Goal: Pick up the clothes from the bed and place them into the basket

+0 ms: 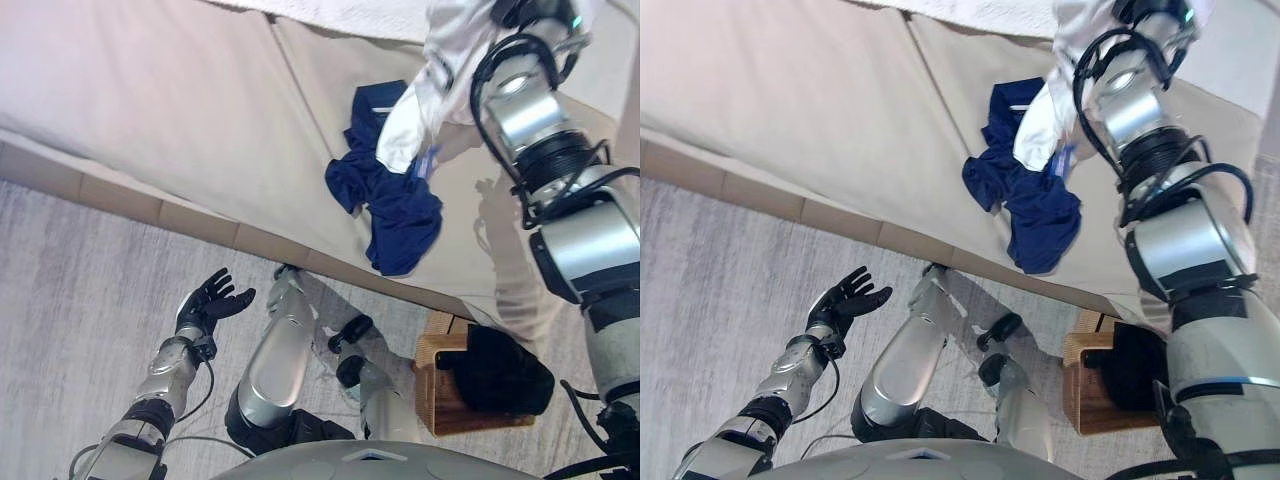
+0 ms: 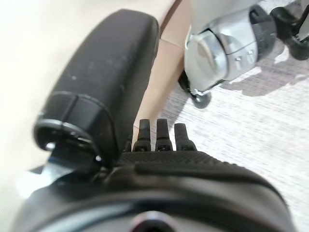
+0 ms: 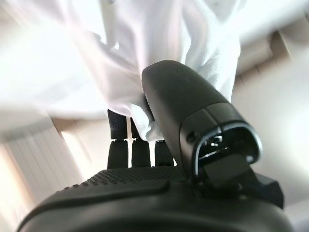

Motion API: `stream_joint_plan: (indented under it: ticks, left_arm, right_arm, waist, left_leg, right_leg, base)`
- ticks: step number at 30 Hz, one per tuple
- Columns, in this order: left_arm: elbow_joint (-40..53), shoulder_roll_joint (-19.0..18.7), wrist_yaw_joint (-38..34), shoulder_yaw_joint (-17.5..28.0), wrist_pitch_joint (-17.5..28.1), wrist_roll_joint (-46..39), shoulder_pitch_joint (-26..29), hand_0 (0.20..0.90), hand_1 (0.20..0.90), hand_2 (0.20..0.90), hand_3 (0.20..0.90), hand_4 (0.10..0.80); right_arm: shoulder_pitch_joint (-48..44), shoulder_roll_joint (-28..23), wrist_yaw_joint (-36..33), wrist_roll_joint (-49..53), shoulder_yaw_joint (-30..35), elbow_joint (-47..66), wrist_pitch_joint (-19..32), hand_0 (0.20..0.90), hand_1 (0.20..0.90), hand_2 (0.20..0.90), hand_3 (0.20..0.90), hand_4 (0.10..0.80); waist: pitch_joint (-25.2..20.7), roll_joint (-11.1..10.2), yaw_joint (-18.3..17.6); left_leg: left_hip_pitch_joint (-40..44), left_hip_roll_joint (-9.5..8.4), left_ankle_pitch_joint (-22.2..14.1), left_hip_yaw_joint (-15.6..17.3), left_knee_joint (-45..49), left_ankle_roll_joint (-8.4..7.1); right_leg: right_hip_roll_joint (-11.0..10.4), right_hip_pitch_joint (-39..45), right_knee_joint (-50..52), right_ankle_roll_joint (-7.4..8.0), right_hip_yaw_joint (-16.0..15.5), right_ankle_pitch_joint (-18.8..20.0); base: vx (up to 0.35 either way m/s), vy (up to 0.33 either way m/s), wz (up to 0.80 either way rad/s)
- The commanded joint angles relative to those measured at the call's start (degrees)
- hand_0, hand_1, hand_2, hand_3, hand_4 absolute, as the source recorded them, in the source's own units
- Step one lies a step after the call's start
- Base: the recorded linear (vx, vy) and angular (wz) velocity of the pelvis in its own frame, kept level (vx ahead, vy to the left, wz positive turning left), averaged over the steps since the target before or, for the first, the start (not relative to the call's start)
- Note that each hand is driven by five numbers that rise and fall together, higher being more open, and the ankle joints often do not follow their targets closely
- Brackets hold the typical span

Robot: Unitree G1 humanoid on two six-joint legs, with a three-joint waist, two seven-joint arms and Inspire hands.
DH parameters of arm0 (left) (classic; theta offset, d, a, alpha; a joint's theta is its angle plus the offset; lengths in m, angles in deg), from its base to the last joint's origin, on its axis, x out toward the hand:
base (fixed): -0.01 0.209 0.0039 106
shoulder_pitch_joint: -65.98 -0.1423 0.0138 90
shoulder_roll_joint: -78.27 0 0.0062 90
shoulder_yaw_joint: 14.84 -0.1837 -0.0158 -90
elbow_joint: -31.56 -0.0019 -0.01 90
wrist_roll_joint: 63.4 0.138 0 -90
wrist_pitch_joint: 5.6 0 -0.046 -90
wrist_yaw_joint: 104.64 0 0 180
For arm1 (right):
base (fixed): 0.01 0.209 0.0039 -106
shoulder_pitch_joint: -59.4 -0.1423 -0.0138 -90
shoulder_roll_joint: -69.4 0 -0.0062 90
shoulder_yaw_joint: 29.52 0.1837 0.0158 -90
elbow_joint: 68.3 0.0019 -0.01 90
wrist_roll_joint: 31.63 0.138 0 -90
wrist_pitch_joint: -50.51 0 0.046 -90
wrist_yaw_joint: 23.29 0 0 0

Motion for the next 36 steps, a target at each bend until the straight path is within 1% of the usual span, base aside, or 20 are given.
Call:
stream_joint_plan:
  ticks: [1,3,6,7,8,11,13,14,15,16,18,20,21,23,24,29,30,32,33,36]
  left_arm:
    - [-2.04,-2.00,-1.17,1.07,0.37,3.05,-5.70,0.900,0.900,0.900,0.900,0.800]
    - [-2.61,-2.44,-2.21,0.44,-0.80,4.22,-5.64,0.900,0.900,0.900,0.900,0.800]
    - [-2.96,-2.70,-3.58,-0.14,-2.58,6.13,-4.90,0.900,0.900,0.900,0.900,0.800]
    - [-3.08,-2.66,-3.76,-0.11,-3.31,6.56,-4.74,0.900,0.900,0.900,0.900,0.800]
    - [-3.84,-2.43,-4.20,-0.44,-3.83,7.44,-4.33,0.900,0.900,0.900,0.900,0.800]
    - [-4.68,-1.88,-4.41,-0.88,-3.76,8.43,-4.13,0.900,0.900,0.900,0.900,0.800]
    - [-5.28,-0.82,-4.61,-1.17,-3.73,8.39,-3.59,0.900,0.900,0.900,0.900,0.800]
    - [-5.44,-0.25,-4.42,-1.22,-3.58,8.65,-3.42,0.900,0.900,0.900,0.900,0.800]
    - [-5.44,0.55,-4.29,-1.05,-3.74,8.41,-3.12,0.900,0.900,0.900,0.900,0.800]
    - [-5.44,0.87,-4.08,-1.01,-3.67,8.53,-3.02,0.900,0.900,0.900,0.900,0.800]
    - [-5.00,2.33,-4.07,-1.06,-4.24,8.35,-3.05,0.900,0.900,0.900,0.900,0.800]
    - [-4.83,3.40,-3.75,-1.07,-4.48,8.96,-3.33,0.900,0.900,0.900,0.900,0.800]
    - [-4.61,4.04,-3.54,-1.16,-4.68,9.41,-3.42,0.900,0.900,0.900,0.900,0.800]
    - [-4.72,4.70,-3.12,-1.21,-4.74,10.38,-3.43,0.900,0.900,0.900,0.900,0.800]
    - [-4.73,4.75,-3.16,-1.25,-4.73,10.37,-3.41,0.900,0.900,0.900,0.900,0.800]
    - [-4.32,5.05,-2.07,-2.57,-5.08,11.71,-3.48,0.900,0.900,0.900,0.900,0.800]
    - [-4.33,4.91,-1.68,-2.96,-5.19,11.81,-3.14,0.900,0.900,0.900,0.900,0.800]
    - [-4.45,4.86,-1.30,-3.10,-5.07,12.00,-2.96,0.900,0.900,0.900,0.900,0.800]
    - [-4.61,4.68,-0.76,-3.54,-4.75,11.74,-2.51,0.900,0.900,0.900,0.900,0.800]
    - [-4.54,4.53,-0.09,-4.07,-3.99,11.25,-1.99,0.900,0.900,0.900,0.900,0.800]
  right_arm:
    - [-2.42,-9.78,-9.69,-4.42,1.21,5.53,4.01,0.300,0.300,0.300,0.200,0.100]
    - [-0.89,-13.63,-10.63,-4.21,2.96,7.25,5.96,0.300,0.300,0.300,0.200,0.100]
    - [2.83,-17.12,-10.33,-1.05,6.89,8.14,7.44,0.300,0.300,0.300,0.200,0.100]
    - [4.31,-17.83,-9.51,0.14,8.04,8.02,8.37,0.300,0.300,0.300,0.200,0.100]
    - [6.89,-18.45,-8.70,1.51,10.15,7.58,10.16,0.300,0.300,0.300,0.200,0.100]
    - [10.03,-18.24,-7.84,4.37,13.27,9.13,14.55,0.300,0.300,0.300,0.200,0.100]
    - [13.78,-16.43,-5.33,5.57,16.84,12.66,17.36,0.300,0.300,0.300,0.200,0.100]
    - [14.70,-15.93,-3.98,5.72,17.39,13.46,17.87,0.300,0.300,0.300,0.200,0.100]
    - [16.30,-15.24,-1.13,6.17,17.99,14.39,18.62,0.300,0.300,0.300,0.200,0.100]
    - [16.95,-15.13,-0.07,6.36,18.14,14.73,18.74,0.300,0.300,0.300,0.200,0.100]
    - [19.03,-14.43,7.97,7.96,18.31,15.46,19.02,0.300,0.300,0.300,0.200,0.100]
    - [19.99,-14.42,13.55,8.01,17.69,14.53,17.26,0.300,0.300,0.300,0.200,0.100]
    - [19.97,-14.64,16.23,7.15,16.91,13.44,15.08,0.300,0.300,0.300,0.200,0.100]
    - [20.03,-14.91,18.39,6.31,16.07,11.07,13.36,0.300,0.300,0.300,0.200,0.100]
    - [19.98,-14.91,18.52,6.21,15.99,10.83,13.38,0.300,0.300,0.300,0.200,0.100]
    - [21.20,-15.25,22.99,4.48,14.10,6.78,10.03,0.300,0.300,0.300,0.200,0.100]
    - [21.83,-15.29,24.12,3.32,13.79,6.13,8.30,0.300,0.300,0.300,0.200,0.100]
    - [22.40,-15.34,24.38,3.87,13.65,4.84,8.22,0.300,0.300,0.300,0.200,0.100]
    - [22.76,-15.17,24.77,3.41,13.78,2.91,7.63,0.300,0.300,0.300,0.200,0.100]
    - [23.79,-14.79,24.93,3.53,14.43,1.36,6.86,0.300,0.300,0.300,0.200,0.100]
  waist:
    - [-6.06,-3.06,-3.60]
    - [-9.25,-3.27,-6.26]
    - [-12.67,-3.13,-9.73]
    - [-13.45,-2.84,-10.45]
    - [-14.83,-1.98,-12.19]
    - [-15.76,-0.93,-13.91]
    - [-16.63,0.30,-15.61]
    - [-16.94,0.75,-16.23]
    - [-17.37,1.41,-17.17]
    - [-17.53,1.68,-17.58]
    - [-18.38,2.66,-18.86]
    - [-18.80,3.35,-19.70]
    - [-18.93,3.83,-20.25]
    - [-18.91,4.36,-20.75]
    - [-18.91,4.40,-20.80]
    - [-18.21,5.40,-21.35]
    - [-17.73,5.85,-21.57]
    - [-17.37,6.28,-21.67]
    - [-16.65,7.02,-21.77]
    - [-15.32,8.17,-22.03]
  left_leg:
    - [6.33,0.97,-6.37,6.32,-3.14,4.42]
    - [9.19,1.76,-6.67,8.21,-4.94,4.59]
    - [11.98,2.33,-6.75,10.39,-6.46,4.87]
    - [12.90,2.50,-6.79,10.81,-6.92,4.91]
    - [14.54,3.01,-6.54,11.68,-8.10,4.83]
    - [16.24,3.65,-6.16,12.92,-9.55,4.66]
    - [17.63,4.02,-5.72,14.36,-10.78,4.25]
    - [18.02,4.03,-5.59,14.75,-11.10,4.13]
    - [18.46,4.25,-5.28,15.63,-11.35,3.80]
    - [18.63,4.31,-5.14,15.95,-11.48,3.70]
    - [19.08,4.74,-4.60,17.33,-11.58,3.08]
    - [19.17,5.21,-4.07,18.30,-11.27,2.53]
    - [18.96,5.48,-3.65,18.93,-10.84,2.14]
    - [18.47,5.98,-3.39,19.38,-9.80,1.65]
    - [18.42,6.02,-3.40,19.39,-9.69,1.61]
    - [16.74,6.65,-3.54,18.56,-5.84,0.70]
    - [16.24,6.73,-3.68,18.14,-4.76,0.56]
    - [15.88,6.79,-3.73,17.86,-4.12,0.46]
    - [15.19,6.74,-3.60,17.36,-3.19,0.30]
    - [14.01,6.48,-3.42,16.62,-2.02,0.14]
  right_leg:
    - [0.17,0.64,2.44,0.21,1.97,4.19]
    - [0.47,1.91,1.60,0.38,3.22,4.33]
    - [0.76,2.53,1.49,0.66,4.88,4.73]
    - [0.93,2.71,1.54,0.63,5.49,4.60]
    - [1.51,3.24,1.57,0.24,6.57,3.92]
    - [2.37,4.12,1.07,-0.63,7.79,2.93]
    - [3.09,5.19,0.12,-1.71,9.11,2.23]
    - [3.30,5.50,-0.18,-2.06,9.61,2.01]
    - [3.51,5.85,-0.48,-2.60,10.24,1.81]
    - [3.58,5.96,-0.59,-2.82,10.46,1.72]
    - [3.99,6.54,-1.24,-3.61,11.28,1.54]
    - [4.19,7.03,-1.71,-4.19,11.73,1.43]
    - [4.29,7.07,-1.85,-4.63,12.18,1.35]
    - [4.48,7.07,-1.84,-5.18,12.37,1.24]
    - [4.50,7.06,-1.82,-5.22,12.38,1.22]
    - [4.84,6.90,-0.46,-6.36,12.35,0.38]
    - [4.93,6.71,0.29,-6.66,12.35,-0.02]
    - [4.98,6.47,0.81,-6.88,12.40,-0.28]
    - [4.97,5.95,1.71,-7.11,12.39,-0.72]
    - [4.90,4.88,3.00,-7.45,12.25,-1.37]
  base:
    - [0.028,-0.093,-0.22]
    - [0.033,-0.101,-0.39]
    - [-0.001,-0.120,-0.46]
    - [-0.011,-0.136,-0.44]
    - [-0.018,-0.128,-0.29]
    - [-0.056,-0.113,-0.38]
    - [-0.118,-0.143,-0.54]
    - [-0.119,-0.119,-0.59]
    - [-0.087,-0.091,-0.52]
    - [-0.066,-0.074,-0.54]
    - [-0.023,-0.085,-0.40]
    - [-0.014,-0.111,-0.39]
    - [-0.028,-0.120,-0.37]
    - [-0.017,-0.108,-0.31]
    - [-0.001,-0.127,-0.27]
    - [0.020,-0.144,-0.13]
    - [0.016,-0.144,-0.08]
    - [-0.015,-0.113,-0.03]
    - [-0.054,-0.106,-0.01]
    - [-0.076,-0.059,-0.02]
